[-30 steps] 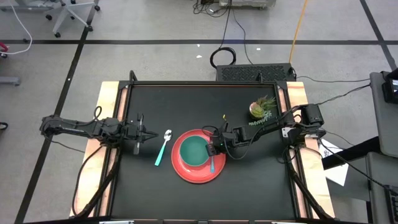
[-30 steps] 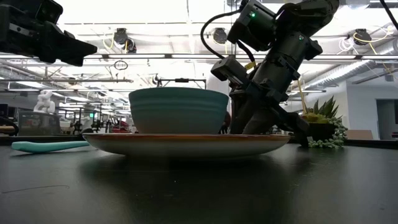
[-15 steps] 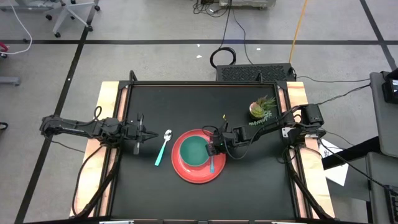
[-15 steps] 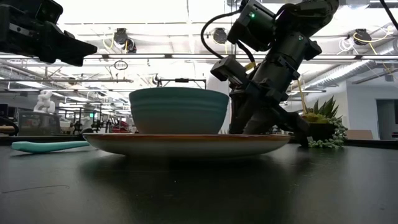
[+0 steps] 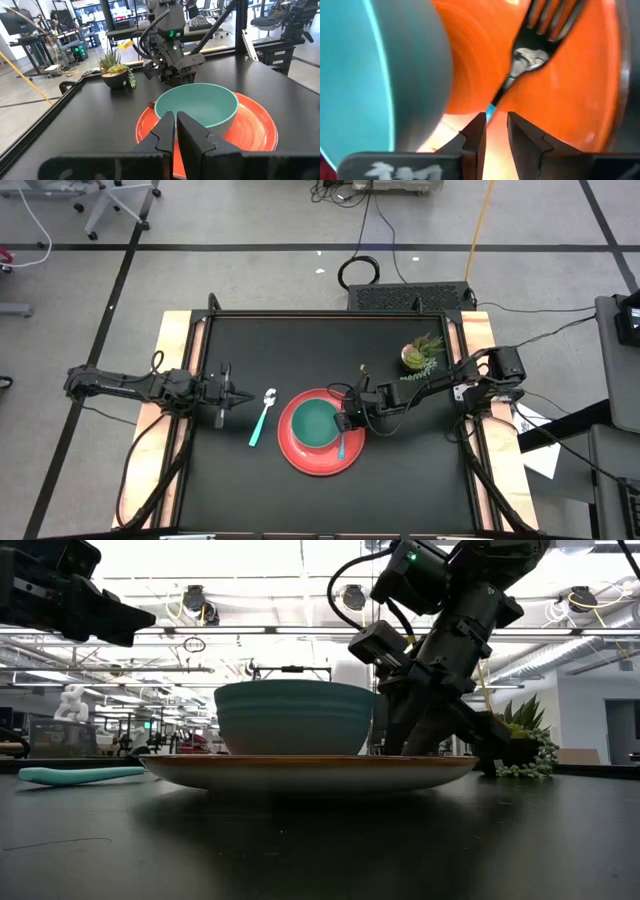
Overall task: Set table place
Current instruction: Put the blue fork on the orange plate to the right of the green bowl, then put the blue spoon into the green bowl
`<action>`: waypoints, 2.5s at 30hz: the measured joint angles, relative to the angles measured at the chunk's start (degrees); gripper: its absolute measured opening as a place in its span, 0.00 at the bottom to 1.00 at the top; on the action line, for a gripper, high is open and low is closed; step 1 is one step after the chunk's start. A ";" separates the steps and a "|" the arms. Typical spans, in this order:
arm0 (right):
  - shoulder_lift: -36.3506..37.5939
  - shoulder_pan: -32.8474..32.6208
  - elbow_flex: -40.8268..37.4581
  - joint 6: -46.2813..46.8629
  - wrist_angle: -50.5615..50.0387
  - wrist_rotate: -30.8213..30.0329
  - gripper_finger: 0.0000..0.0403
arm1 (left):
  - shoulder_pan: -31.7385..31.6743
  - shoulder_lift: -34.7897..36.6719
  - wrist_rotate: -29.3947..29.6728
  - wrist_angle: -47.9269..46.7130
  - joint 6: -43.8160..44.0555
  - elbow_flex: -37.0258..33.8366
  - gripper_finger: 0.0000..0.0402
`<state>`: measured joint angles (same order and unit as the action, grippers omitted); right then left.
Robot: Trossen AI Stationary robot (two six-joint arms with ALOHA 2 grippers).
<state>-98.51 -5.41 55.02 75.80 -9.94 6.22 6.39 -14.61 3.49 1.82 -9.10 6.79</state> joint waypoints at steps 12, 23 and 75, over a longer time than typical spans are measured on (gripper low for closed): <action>0.94 0.03 0.02 -0.94 -0.11 -0.22 0.18 | 0.00 0.00 -0.50 -0.04 -0.04 0.02 0.06; 10.48 0.14 0.10 -10.31 -8.42 -10.14 0.15 | 0.01 0.01 -0.48 -0.06 -0.13 0.02 0.06; 51.59 -6.71 -32.22 -81.11 26.97 -16.74 0.00 | 0.01 0.02 3.22 1.36 -11.00 0.02 0.06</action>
<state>-46.92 -12.12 22.80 -5.31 17.02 -10.52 6.40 -14.59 6.71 3.18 -20.11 6.81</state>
